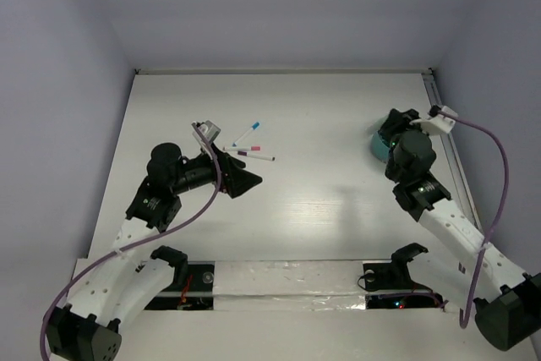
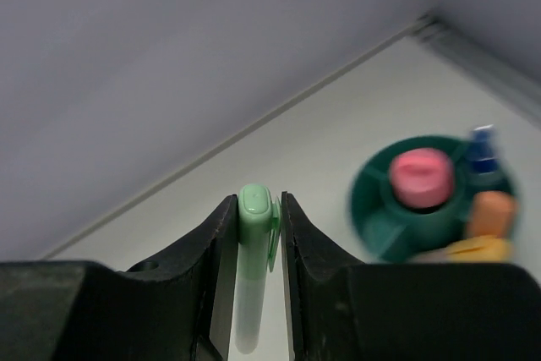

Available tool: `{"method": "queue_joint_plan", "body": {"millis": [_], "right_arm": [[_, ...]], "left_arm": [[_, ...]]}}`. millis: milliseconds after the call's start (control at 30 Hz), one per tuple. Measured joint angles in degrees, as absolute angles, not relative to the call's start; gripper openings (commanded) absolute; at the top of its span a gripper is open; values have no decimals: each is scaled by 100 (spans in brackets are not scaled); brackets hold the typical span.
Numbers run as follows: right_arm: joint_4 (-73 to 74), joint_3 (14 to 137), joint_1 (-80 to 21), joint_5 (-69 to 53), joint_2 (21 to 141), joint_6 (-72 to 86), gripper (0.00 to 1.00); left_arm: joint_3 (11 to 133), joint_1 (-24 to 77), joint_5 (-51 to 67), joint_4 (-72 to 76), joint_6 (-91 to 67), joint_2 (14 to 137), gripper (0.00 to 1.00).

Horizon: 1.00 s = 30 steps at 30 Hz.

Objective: Sort the stationery into containers
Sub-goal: Place the pen in the storage box.

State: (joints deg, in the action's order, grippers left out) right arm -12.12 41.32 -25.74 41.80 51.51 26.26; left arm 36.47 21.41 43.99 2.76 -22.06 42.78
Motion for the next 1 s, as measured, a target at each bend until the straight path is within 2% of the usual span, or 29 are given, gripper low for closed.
{"method": "queue_joint_plan", "body": {"millis": [167,300,700,1000], "right_arm": [[-1232,3898,-2161,5347,4998,1938,0],[-1240,3894,-1896,5765,5293,1507,0],[-2182,3940,-1533,5955,6576,517,0],[-2755,3953,-1533,5929,7070,220,0]], "left_arm": [[3647,2182,4333,139,-2106,4007,99],[3647,2324,4335,102,-2082,3830,99],[3647,2499,4329,8,-2040,3695,99],[3647,2504,4327,10,-2038,3809,99]]}}
